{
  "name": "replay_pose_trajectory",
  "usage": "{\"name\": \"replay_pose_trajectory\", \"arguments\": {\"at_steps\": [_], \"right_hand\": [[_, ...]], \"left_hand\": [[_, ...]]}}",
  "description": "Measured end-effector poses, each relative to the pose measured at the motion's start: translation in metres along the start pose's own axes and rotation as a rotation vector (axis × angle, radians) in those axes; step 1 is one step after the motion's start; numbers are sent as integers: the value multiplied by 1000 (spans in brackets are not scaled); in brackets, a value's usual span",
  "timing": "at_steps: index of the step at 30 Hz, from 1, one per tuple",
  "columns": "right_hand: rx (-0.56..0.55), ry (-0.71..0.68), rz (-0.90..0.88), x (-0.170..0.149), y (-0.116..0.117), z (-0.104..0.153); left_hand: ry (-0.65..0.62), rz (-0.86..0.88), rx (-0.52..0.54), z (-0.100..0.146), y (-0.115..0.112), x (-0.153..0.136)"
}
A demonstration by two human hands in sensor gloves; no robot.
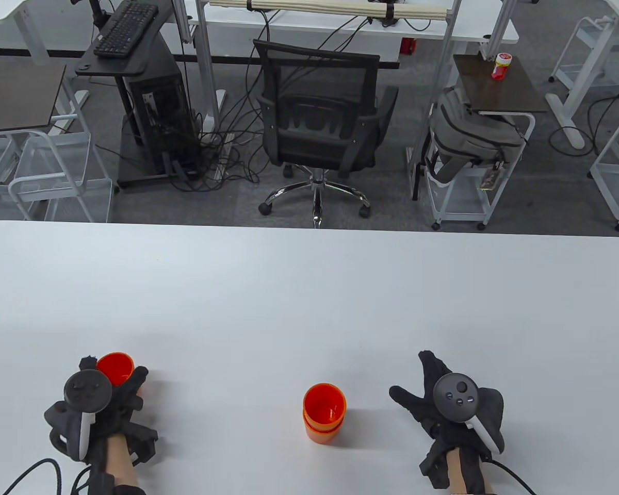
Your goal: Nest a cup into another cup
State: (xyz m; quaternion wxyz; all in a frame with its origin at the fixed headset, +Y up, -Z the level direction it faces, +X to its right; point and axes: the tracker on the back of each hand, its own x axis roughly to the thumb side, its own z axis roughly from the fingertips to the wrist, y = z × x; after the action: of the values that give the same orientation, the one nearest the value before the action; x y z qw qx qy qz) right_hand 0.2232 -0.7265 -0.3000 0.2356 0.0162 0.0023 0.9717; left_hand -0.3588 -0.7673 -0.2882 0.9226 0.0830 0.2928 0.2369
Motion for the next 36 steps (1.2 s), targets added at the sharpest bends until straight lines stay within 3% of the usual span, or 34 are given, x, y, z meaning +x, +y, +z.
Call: {"name": "replay_pose_trajectory", "arguments": {"at_steps": [8,14,19,30,36], "right_hand": [[1,-7,21,2,1,0],[7,-18,40,5,3,0],[5,-25,46,6,4,0],[6,-36,58,8,6,0],[11,-39,69,10,7,0]], "left_hand": [[-200,10,13,14,15,53],[-426,26,40,46,36,114],[-578,99,-4,78,43,153],[-887,241,-275,147,21,217],[-982,238,-331,173,3,231]]}}
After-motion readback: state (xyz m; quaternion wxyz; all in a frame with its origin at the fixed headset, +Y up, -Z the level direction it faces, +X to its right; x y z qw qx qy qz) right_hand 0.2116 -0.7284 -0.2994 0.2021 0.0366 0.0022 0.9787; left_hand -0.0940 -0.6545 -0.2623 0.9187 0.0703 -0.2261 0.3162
